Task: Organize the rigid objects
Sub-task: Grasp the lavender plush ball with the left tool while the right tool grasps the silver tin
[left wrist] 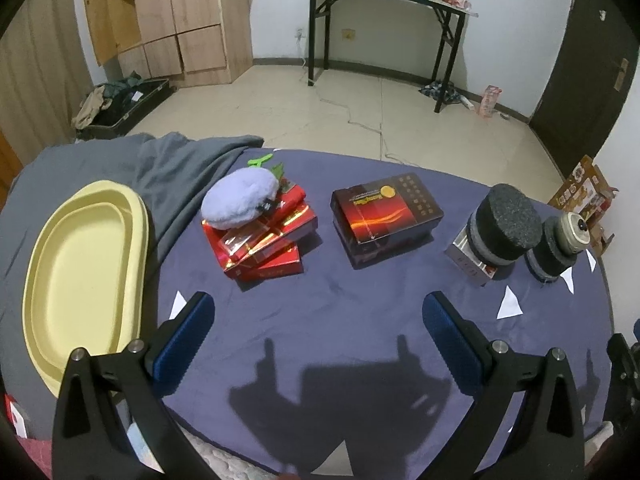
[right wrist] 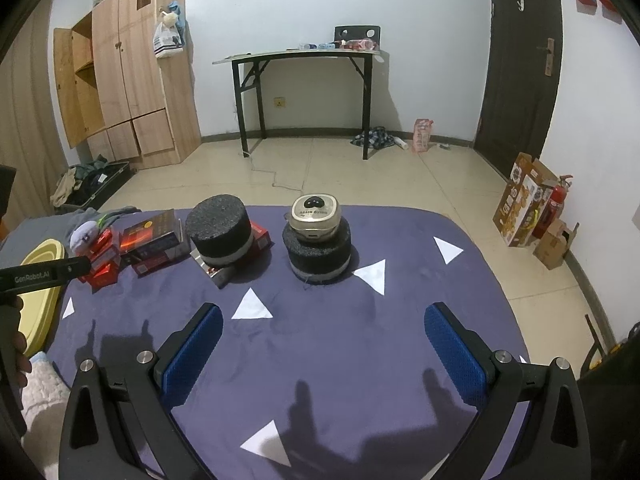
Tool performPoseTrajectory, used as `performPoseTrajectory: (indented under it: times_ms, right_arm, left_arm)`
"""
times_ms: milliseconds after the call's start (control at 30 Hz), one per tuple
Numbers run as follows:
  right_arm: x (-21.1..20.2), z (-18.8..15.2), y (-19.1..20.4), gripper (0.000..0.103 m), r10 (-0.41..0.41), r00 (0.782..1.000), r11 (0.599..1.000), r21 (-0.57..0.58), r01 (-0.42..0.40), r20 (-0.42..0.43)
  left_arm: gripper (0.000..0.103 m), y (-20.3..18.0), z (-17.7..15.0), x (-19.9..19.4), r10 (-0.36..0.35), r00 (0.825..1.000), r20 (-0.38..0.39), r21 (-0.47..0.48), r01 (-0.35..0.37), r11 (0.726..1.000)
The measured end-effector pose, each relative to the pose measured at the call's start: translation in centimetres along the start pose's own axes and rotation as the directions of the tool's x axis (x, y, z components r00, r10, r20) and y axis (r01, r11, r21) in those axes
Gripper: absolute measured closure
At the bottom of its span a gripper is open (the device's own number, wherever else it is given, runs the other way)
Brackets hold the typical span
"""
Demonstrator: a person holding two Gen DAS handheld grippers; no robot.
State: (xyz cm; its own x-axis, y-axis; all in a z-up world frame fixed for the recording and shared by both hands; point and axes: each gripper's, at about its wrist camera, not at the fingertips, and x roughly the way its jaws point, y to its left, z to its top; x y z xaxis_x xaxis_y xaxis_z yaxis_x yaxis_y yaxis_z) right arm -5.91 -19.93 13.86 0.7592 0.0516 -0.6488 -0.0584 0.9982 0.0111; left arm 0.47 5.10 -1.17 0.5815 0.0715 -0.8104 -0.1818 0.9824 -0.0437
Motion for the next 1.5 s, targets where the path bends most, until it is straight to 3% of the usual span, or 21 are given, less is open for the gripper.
performPoseTrajectory:
  times_ms: [267, 433, 567, 633, 733, 800, 900, 967, 1100, 1267, 1367, 1433, 1500]
  right_arm:
    - [1.4, 0.9, 0.2, 0.0, 0.009, 1.0, 1.0, -0.009, -0.009, -0.015]
    - [2.5, 2.1, -0.8, 0.0, 0.071, 0.997, 0.996, 0.062, -0.069, -0.014]
    - [4.3, 5.0, -1.3, 0.0, 0.048, 0.999, 0.997, 0.055, -0.048, -0.004]
    - [5.8, 6.4, -1.7, 0.0, 0.047, 0.999, 0.997, 0.069, -0.046, -0.016]
    - [8.1, 7.2, -1.6, 0.0, 0.007, 0.999, 0.999, 0.049, -0.004, -0.047]
    - [8.8, 7.1, -1.6, 0.0, 0.012, 0.999, 0.998, 0.055, -0.01, -0.033]
    - [10.3, 6.8, -1.9, 0.0, 0.036, 0.998, 0.995, 0.091, -0.032, -0.042]
    - [11.1, 6.7, -2.2, 0.0, 0.062, 0.997, 0.991, 0.119, -0.056, -0.043]
    - [11.6, 7.1, -1.9, 0.001, 0.039, 0.999, 0.997, 0.064, -0.036, -0.035]
    - [12.5, 7.3, -1.3, 0.012, 0.032, 0.999, 0.999, 0.035, -0.03, -0.04]
    - [13.1, 7.2, -0.7, 0.018, 0.013, 0.999, 1.0, 0.003, -0.013, -0.034]
    - [13.4, 7.1, -0.5, 0.036, 0.007, 1.0, 1.0, -0.017, -0.007, -0.03]
    - [13.6, 7.2, -0.3, 0.039, -0.001, 1.0, 1.0, -0.029, 0.0, -0.021]
  left_arm:
    - [0.0, 1.1, 2.8, -1.0, -0.066, 0.998, -0.006, 0.033, 0.066, 0.997]
    - [0.0, 3.8, 8.0, -0.3, -0.137, 0.983, -0.12, 0.066, 0.146, 0.987]
    - [0.0, 6.8, 10.4, 0.9, -0.062, 0.991, -0.115, 0.081, 0.072, 0.994]
    - [0.001, 8.4, 10.8, 1.9, -0.036, 0.99, -0.136, 0.049, 0.043, 0.998]
    - [0.006, 9.5, 10.1, 3.3, -0.067, 0.983, -0.173, -0.002, 0.067, 0.998]
    - [0.012, 8.8, 9.6, 4.5, -0.081, 0.972, -0.219, 0.034, 0.091, 0.995]
    - [0.013, 7.5, 9.0, 5.6, -0.083, 0.966, -0.243, 0.102, 0.111, 0.989]
    - [0.013, 7.6, 9.0, 6.1, -0.096, 0.963, -0.251, 0.092, 0.122, 0.988]
    - [0.013, 7.2, 9.0, 6.6, -0.116, 0.96, -0.255, 0.1, 0.146, 0.984]
    - [0.014, 6.9, 9.0, 7.5, -0.103, 0.959, -0.266, 0.104, 0.135, 0.985]
    - [0.026, 6.8, 9.0, 7.8, -0.134, 0.952, -0.275, 0.098, 0.166, 0.981]
    - [0.032, 6.6, 8.9, 8.1, -0.13, 0.952, -0.277, 0.113, 0.166, 0.98]
    - [0.038, 6.4, 8.5, 8.3, -0.114, 0.956, -0.27, 0.137, 0.155, 0.978]
